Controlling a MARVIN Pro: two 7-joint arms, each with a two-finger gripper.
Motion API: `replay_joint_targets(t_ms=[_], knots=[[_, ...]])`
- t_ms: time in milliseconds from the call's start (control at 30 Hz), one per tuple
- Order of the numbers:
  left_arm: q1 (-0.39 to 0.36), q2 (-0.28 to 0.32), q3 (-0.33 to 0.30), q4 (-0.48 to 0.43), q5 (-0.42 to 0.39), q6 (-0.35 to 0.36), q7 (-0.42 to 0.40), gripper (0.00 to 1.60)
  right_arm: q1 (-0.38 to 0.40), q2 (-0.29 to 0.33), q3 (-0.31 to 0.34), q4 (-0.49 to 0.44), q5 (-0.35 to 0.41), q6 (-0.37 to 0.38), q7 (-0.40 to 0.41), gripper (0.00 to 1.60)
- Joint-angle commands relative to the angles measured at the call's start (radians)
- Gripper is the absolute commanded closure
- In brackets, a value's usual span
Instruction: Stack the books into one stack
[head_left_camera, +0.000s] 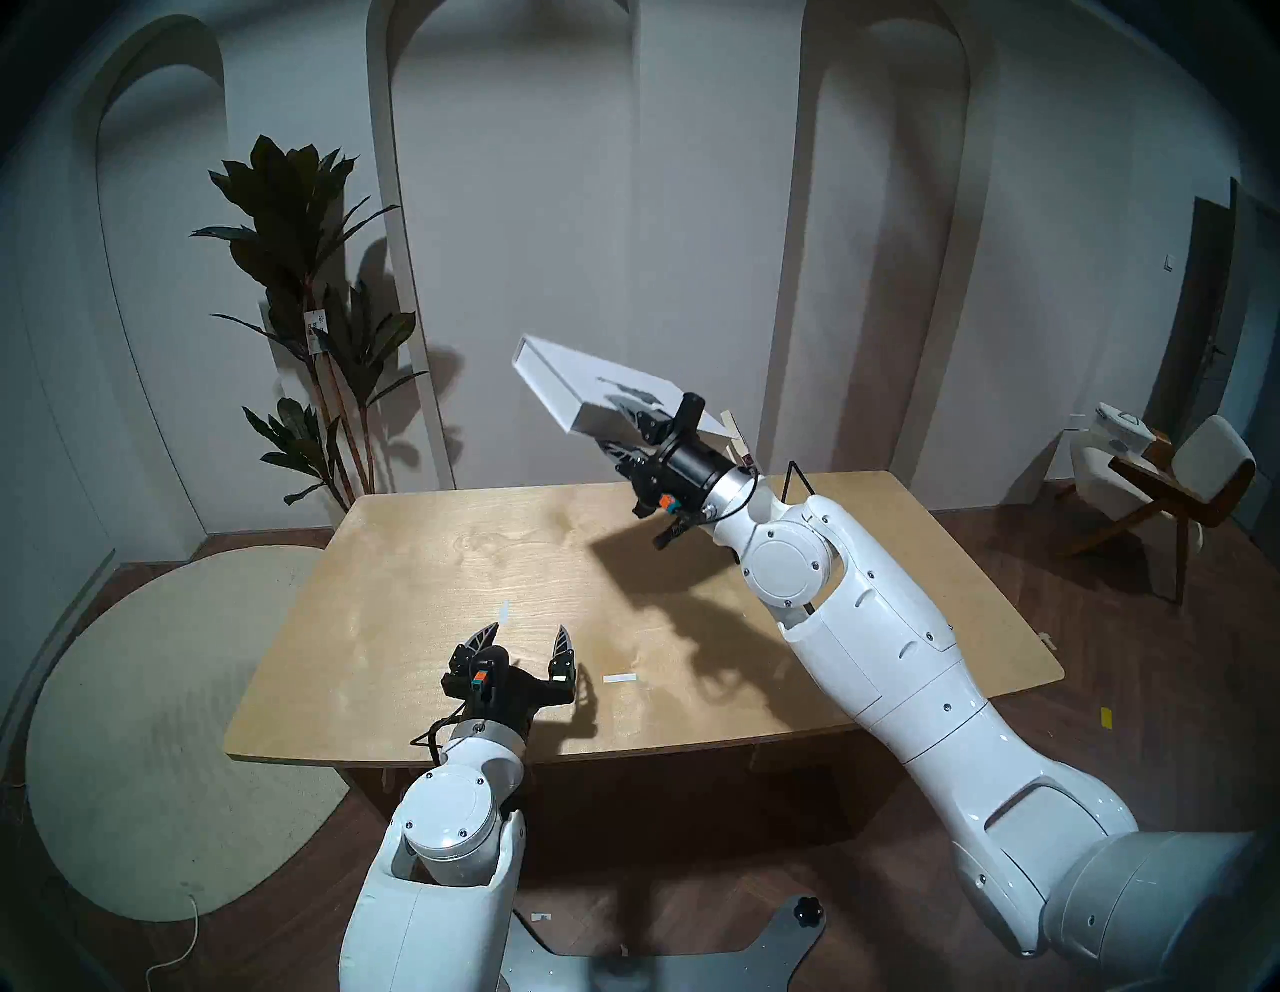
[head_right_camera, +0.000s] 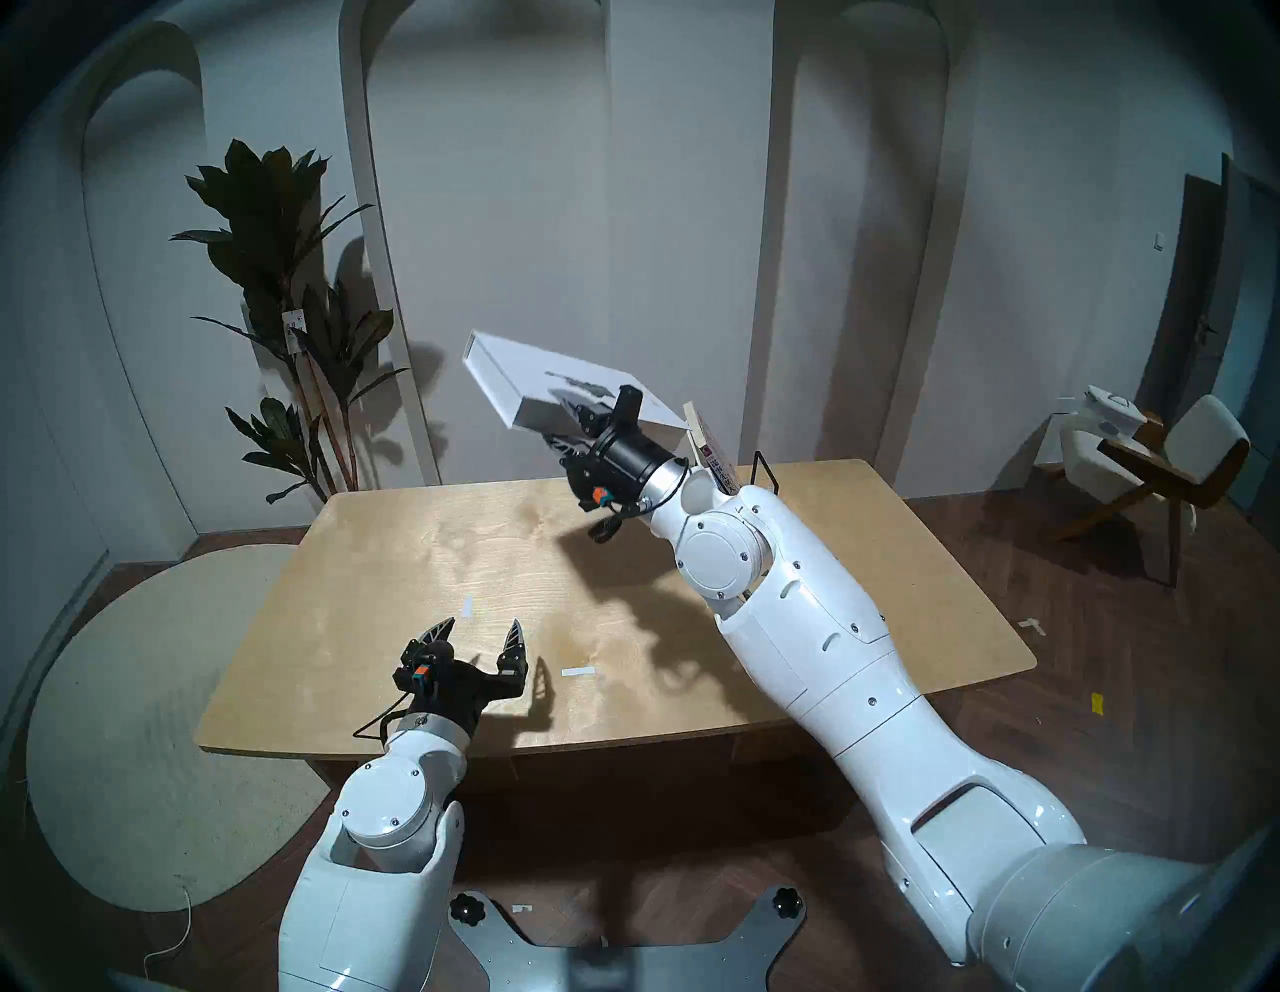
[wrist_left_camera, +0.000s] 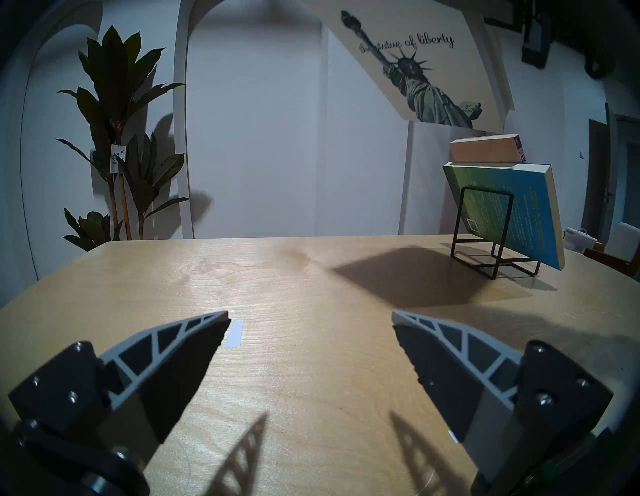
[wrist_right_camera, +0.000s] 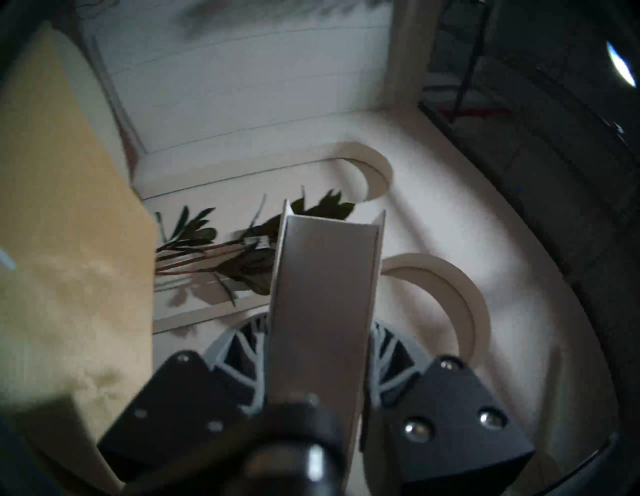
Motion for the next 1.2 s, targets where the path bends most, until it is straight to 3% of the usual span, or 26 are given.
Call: replay_joint_targets(t_ms=[0, 133, 367, 733, 1167], knots=[[-0.005, 0.000, 0.000, -0.023, -0.002, -0.002, 0.003, 0.00, 0.012, 0.030, -0.025, 0.016, -0.048, -0.025, 0.008, 1.60], [-0.005, 0.000, 0.000, -0.023, -0.002, -0.002, 0.003, 0.00, 0.014, 0.010, -0.031, 0.065, -0.060, -0.023, -0.008, 1.60], [-0.005, 0.000, 0.000, -0.023, -0.002, -0.002, 0.003, 0.00, 0.021, -0.015, -0.044, 0.159, -0.022, -0.036, 0.035, 1.60], [-0.006, 0.000, 0.000, -0.022, -0.002, -0.003, 0.002, 0.00, 0.036, -0.081, -0.055, 0.334, -0.032, -0.025, -0.021, 1.60], [-0.006, 0.000, 0.000, -0.021, -0.002, -0.003, 0.002, 0.00, 0.080, -0.128, -0.063, 0.439, -0.035, -0.035, -0.046, 1.60]])
